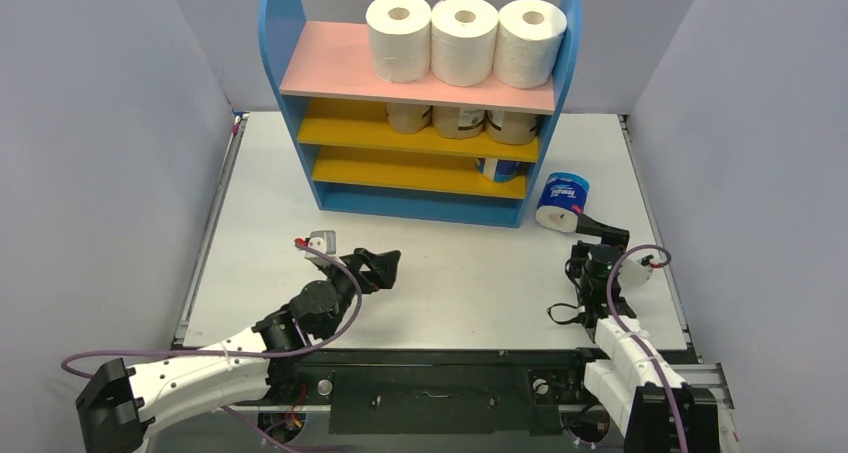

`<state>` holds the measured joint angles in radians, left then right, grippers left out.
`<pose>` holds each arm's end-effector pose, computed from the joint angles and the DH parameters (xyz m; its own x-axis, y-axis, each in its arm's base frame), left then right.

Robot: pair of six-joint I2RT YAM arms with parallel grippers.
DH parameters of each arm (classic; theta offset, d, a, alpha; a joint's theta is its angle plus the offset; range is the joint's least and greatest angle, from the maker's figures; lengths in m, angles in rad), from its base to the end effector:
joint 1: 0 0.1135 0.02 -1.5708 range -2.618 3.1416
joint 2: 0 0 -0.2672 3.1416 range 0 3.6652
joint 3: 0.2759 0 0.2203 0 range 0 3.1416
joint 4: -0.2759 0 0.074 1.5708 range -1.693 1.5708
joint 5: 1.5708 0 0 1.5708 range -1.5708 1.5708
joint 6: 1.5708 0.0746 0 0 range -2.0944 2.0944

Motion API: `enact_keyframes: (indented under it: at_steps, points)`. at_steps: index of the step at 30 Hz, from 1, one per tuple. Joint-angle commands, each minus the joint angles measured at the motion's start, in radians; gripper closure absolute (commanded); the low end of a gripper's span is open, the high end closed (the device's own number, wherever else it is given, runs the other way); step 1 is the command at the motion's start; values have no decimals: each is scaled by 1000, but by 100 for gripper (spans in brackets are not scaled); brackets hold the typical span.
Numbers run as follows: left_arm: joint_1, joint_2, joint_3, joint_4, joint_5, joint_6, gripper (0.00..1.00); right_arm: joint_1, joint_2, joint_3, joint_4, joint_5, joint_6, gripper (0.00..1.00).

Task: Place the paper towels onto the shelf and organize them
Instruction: Move the paper towel to the center of the board.

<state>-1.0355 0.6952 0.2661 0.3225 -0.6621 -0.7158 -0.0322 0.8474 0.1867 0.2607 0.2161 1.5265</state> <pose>0.1234 -0.1182 0.2369 -0.2815 -0.5400 -0.7932 0.2410 0.7604 -0.6031 0.1820 -0.0219 0.1739 0.2114 0.9695 -0.1242 0.3990 0.0304 0.9165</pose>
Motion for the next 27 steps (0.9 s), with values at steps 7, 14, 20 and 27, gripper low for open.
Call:
enact_keyframes:
  at_steps: [7, 14, 20, 27]
  points:
    - [-6, -11, -22, 23, -23, -18, 4, 23, 190, -30, 416, 8, 193, 16]
    - [-6, -49, -33, 9, -27, -12, 3, 104, 274, 24, 432, 40, 190, 16]
    - [-5, -77, -41, -3, -34, -7, 4, 113, 325, 57, 445, 65, 172, 16]
    - [-5, -75, -49, 5, -44, -3, 4, 97, 417, 120, 473, 54, 128, 24]
